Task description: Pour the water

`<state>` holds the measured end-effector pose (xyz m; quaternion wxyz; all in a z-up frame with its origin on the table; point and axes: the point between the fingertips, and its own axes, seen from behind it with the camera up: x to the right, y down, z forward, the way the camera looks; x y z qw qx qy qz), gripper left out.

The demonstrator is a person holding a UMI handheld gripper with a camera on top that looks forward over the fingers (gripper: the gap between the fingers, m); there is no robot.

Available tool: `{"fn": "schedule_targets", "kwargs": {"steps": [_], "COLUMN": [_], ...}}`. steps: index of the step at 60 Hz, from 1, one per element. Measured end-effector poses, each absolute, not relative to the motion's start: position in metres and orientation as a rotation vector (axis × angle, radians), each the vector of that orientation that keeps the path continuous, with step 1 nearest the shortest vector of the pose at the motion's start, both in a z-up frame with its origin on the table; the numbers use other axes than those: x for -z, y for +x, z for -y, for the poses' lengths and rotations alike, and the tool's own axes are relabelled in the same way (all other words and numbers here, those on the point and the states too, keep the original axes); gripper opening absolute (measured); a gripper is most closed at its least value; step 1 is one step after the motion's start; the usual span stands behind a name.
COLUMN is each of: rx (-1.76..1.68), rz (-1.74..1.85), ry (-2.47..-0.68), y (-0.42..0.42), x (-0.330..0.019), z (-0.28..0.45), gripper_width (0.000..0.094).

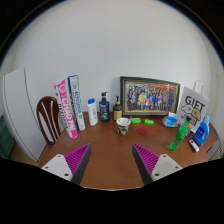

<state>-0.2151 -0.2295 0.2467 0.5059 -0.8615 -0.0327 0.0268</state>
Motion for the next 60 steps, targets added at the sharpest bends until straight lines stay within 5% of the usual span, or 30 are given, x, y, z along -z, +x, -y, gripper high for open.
{"fn": "schedule_targets", "kwargs": {"steps": [26,60], "rx": [0.001,0.171], "rz": [0.019,-0.15], "ry": [-2.098,-2.032], "y": [-0.16,0.113], "x": [-0.222,-0.134], "z": [0.227,0.189], "gripper_width": [0.0844,0.0845]}}
